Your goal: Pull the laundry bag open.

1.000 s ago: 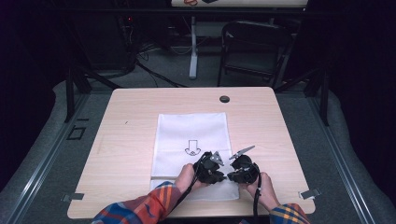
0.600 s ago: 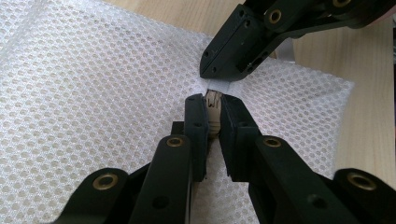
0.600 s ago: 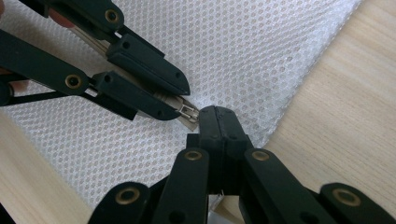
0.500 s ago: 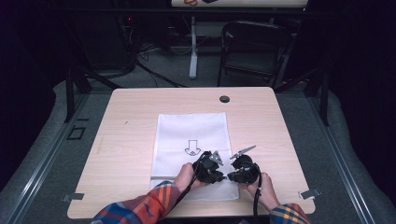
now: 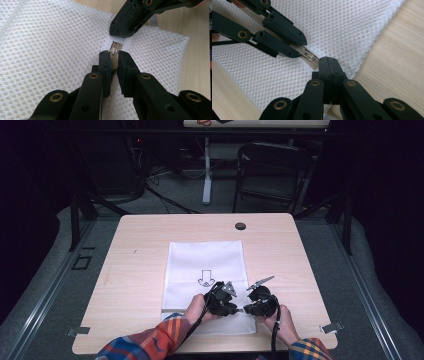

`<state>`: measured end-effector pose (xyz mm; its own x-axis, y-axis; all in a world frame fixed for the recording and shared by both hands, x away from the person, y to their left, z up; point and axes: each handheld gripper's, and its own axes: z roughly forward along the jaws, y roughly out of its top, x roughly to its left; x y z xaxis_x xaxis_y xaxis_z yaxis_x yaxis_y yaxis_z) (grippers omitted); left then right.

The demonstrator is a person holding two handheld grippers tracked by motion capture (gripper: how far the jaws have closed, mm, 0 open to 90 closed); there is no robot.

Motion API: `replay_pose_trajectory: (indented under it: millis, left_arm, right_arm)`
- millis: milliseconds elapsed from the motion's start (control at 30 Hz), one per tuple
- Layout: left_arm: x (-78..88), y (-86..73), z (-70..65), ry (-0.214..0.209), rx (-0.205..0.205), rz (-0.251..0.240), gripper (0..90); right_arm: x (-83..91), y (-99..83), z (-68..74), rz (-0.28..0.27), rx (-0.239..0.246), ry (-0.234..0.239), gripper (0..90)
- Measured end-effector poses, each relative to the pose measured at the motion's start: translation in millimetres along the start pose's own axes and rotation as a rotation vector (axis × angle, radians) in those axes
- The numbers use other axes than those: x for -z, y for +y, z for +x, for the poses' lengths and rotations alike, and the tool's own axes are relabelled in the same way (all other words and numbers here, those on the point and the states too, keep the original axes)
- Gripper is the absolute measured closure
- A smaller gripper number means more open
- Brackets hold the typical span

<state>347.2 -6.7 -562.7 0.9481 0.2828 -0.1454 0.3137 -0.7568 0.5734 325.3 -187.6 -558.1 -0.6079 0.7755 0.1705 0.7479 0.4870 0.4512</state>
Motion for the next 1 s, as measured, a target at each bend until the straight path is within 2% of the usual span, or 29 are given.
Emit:
replay_pose_trajectory:
  millis: [100,267,300,367,700,733,933,1000]
  left_arm:
    - [4.4,-2.5,3.7,-0.005,0.020,-0.001,81.6]
    - [11.9,-9.2,7.9,-0.003,0.035,0.006,81.6]
    - [13.2,-10.1,8.4,-0.005,0.037,0.009,81.6]
    - [14.8,-11.7,9.4,-0.011,0.046,0.008,81.6]
    - [17.8,-14.0,9.1,-0.017,0.045,0.003,81.5]
    - [18.4,-14.2,9.2,-0.009,0.042,0.014,81.6]
    - [19.6,-15.9,9.4,-0.021,0.049,-0.003,81.5]
    - [21.1,-16.0,9.5,-0.011,0.045,0.009,81.6]
  right_arm:
    - [-0.7,-0.1,0.9,-0.013,-0.009,0.012,90.0]
    - [0.0,0.5,1.0,0.004,0.001,0.003,90.0]
    - [-0.8,0.1,1.8,-0.008,-0.011,0.005,90.0]
    - [0.4,1.0,1.2,0.013,0.010,-0.006,90.0]
    - [-0.7,0.2,2.2,-0.005,0.009,-0.006,90.0]
    - [-0.7,0.2,2.1,-0.005,0.009,-0.006,90.0]
    - [-0.7,0.2,2.2,-0.005,0.010,-0.006,90.0]
    - [-0.7,0.2,2.2,-0.006,0.010,-0.007,90.0]
